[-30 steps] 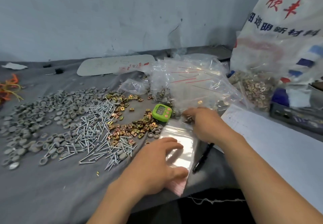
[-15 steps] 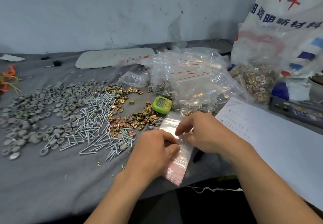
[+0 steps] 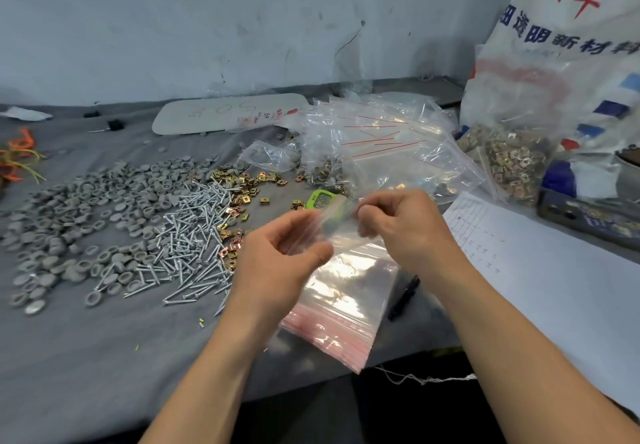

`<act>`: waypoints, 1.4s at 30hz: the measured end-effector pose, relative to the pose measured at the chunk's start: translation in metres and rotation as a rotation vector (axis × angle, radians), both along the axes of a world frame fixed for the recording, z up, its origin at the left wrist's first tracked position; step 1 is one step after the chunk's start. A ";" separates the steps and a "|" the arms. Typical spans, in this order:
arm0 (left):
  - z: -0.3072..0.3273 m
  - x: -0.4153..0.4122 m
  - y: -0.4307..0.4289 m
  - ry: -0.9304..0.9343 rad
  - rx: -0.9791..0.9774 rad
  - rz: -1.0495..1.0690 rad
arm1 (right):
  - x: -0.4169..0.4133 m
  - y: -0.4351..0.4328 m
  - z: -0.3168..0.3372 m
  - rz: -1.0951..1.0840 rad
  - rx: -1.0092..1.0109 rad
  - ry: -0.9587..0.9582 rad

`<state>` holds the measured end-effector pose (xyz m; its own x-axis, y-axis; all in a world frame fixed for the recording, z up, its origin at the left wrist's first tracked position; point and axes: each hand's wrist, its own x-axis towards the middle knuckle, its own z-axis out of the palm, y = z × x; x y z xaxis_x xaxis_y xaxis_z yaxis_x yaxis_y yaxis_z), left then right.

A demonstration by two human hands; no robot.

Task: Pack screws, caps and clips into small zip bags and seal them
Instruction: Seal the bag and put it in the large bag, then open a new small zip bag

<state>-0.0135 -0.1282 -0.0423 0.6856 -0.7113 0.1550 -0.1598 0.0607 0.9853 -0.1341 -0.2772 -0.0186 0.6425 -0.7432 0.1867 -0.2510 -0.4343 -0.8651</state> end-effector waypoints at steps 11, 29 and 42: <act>0.011 0.015 0.020 0.173 0.301 0.026 | 0.013 0.015 0.004 0.015 -0.114 -0.061; 0.027 0.040 0.044 0.666 -0.224 0.361 | 0.007 0.000 0.017 -0.022 0.312 -0.465; 0.036 0.070 0.068 0.428 -0.472 0.759 | -0.024 0.010 0.003 0.321 -0.258 0.649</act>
<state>0.0569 -0.0607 -0.0060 0.9983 0.0106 -0.0580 0.0453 0.4907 0.8701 -0.1579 -0.2674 -0.0153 0.8595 -0.4858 -0.1593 -0.5013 -0.7398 -0.4488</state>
